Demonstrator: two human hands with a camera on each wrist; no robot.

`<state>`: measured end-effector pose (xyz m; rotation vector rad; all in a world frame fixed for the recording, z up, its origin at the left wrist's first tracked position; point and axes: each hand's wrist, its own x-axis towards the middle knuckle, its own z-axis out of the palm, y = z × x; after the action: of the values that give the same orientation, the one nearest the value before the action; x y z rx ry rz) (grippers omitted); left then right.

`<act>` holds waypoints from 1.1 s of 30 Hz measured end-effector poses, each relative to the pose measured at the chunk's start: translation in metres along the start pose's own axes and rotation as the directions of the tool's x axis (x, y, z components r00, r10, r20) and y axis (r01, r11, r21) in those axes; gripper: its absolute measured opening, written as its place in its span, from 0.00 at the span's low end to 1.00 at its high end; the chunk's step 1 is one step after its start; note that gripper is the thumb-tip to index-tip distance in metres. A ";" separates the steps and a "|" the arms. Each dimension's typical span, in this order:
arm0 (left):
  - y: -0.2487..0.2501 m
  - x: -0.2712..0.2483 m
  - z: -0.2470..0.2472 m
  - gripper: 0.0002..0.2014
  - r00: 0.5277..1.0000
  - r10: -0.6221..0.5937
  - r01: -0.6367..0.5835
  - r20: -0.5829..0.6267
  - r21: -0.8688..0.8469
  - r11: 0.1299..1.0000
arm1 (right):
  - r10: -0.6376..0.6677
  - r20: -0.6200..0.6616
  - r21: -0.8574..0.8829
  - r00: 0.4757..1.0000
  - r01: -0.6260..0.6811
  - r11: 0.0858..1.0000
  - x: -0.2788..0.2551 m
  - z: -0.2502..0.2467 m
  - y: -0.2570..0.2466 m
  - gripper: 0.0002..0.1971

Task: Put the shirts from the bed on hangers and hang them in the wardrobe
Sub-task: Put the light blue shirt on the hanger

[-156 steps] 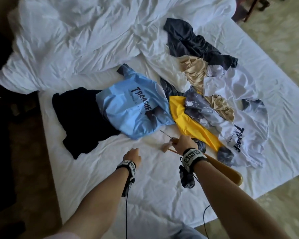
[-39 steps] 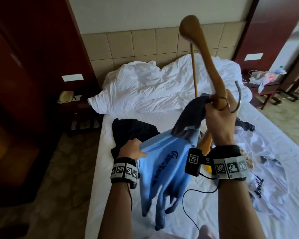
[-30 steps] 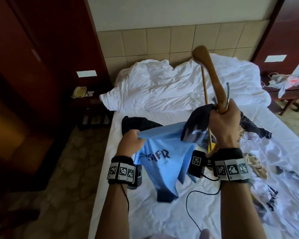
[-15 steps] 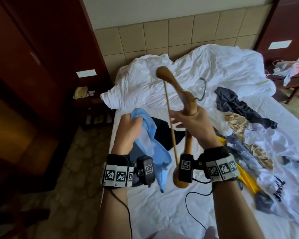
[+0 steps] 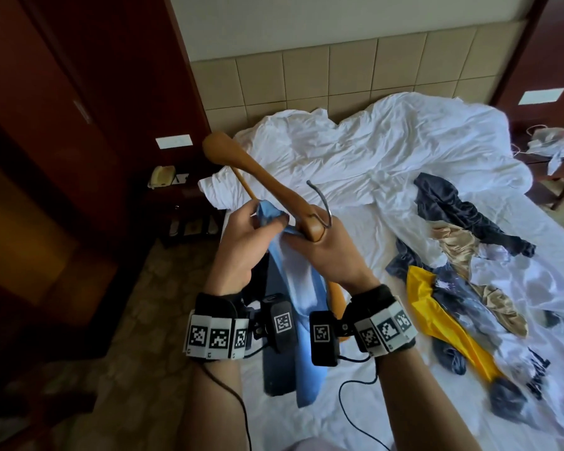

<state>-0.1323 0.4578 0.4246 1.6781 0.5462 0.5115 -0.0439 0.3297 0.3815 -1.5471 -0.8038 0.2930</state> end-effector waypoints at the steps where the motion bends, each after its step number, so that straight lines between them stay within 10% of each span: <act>1: -0.002 0.001 -0.004 0.04 1.000 0.006 -0.006 0.005 0.012 1.000 | -0.009 -0.003 -0.006 1.000 0.009 1.000 0.000 0.000 0.002 0.13; 10: -0.003 -0.001 -0.022 0.13 0.981 0.044 -0.074 0.187 0.156 0.985 | 0.024 -0.044 0.051 0.999 -0.022 0.998 0.000 -0.015 0.006 0.17; 22: -0.028 0.009 0.000 0.19 0.974 0.215 -0.216 0.072 0.583 0.783 | -0.017 -0.045 0.034 0.999 0.019 0.999 -0.006 -0.022 0.003 0.15; 33: -0.034 0.010 0.003 0.06 0.901 0.379 -0.429 0.210 0.549 0.717 | -0.011 -0.138 0.002 0.990 0.011 1.000 -0.005 -0.026 0.004 0.14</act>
<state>-0.1251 0.4672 0.3906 2.4371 0.2738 0.6236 -0.0300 0.3074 0.3802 -1.5416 -0.7028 0.1770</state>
